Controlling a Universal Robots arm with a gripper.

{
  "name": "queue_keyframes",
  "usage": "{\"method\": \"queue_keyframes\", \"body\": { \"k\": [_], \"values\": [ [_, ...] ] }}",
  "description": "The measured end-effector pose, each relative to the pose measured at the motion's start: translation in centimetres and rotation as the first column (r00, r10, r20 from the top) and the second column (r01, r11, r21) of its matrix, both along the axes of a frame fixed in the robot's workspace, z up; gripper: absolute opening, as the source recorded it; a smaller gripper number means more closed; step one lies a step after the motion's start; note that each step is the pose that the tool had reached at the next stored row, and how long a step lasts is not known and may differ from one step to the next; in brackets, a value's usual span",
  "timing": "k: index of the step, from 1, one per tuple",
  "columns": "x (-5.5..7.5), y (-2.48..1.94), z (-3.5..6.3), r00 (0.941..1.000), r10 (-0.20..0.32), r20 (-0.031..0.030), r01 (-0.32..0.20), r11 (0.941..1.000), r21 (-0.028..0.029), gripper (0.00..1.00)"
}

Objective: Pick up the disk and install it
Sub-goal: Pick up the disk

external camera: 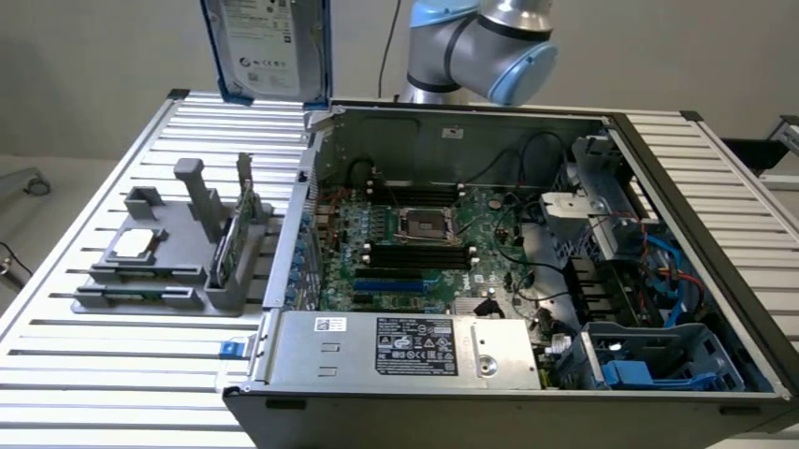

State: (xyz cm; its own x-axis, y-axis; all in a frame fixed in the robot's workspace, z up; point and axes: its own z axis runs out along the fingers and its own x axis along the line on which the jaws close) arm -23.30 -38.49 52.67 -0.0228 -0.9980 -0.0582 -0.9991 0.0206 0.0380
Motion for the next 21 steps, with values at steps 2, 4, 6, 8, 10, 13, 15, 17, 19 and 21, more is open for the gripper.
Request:
{"method": "queue_keyframes", "body": {
  "k": [2, 4, 6, 8, 10, 13, 15, 17, 19, 21],
  "values": [
    [0.9, -0.39, 0.0, 1.0, 0.0, 0.0, 0.0, 1.0, 0.0008, 0.33],
    [1.7, -0.78, 0.0, 1.0, 0.0, 0.0, 0.0, 1.0, 0.0016, 0.33],
    [2.6, -1.18, 0.0, 1.0, 0.0, 0.0, 0.0, 1.0, 0.0024, 0.33],
    [3.5, -1.56, 0.0, 1.0, 0.0, 0.0, 0.0, 1.0, 0.0032, 0.33],
    [4.3, -1.94, -0.01, 1.0, 0.0, 0.0001, 0.0, 1.0, 0.0041, 0.33],
    [5.7, -2.52, 0.0, 1.0, 0.0, -0.0001, 0.0, 1.0, 0.005, 0.33],
    [6.6, -2.91, 0.0, 1.0, 0.0, -0.0001, 0.0, 1.0, 0.0055, 0.33],
    [7.5, -3.33, 0.0, 1.0, 0.0, 0.0, 0.0, 1.0, 0.0058, 0.33],
    [8.1, -3.84, 0.01, 1.0, 0.0, -0.0001, 0.0, 1.0, 0.0057, 0.33],
    [8.7, -4.41, 0.0, 1.0, 0.0, 0.0, 0.0, 1.0, 0.0058, 0.33]
  ]
}}
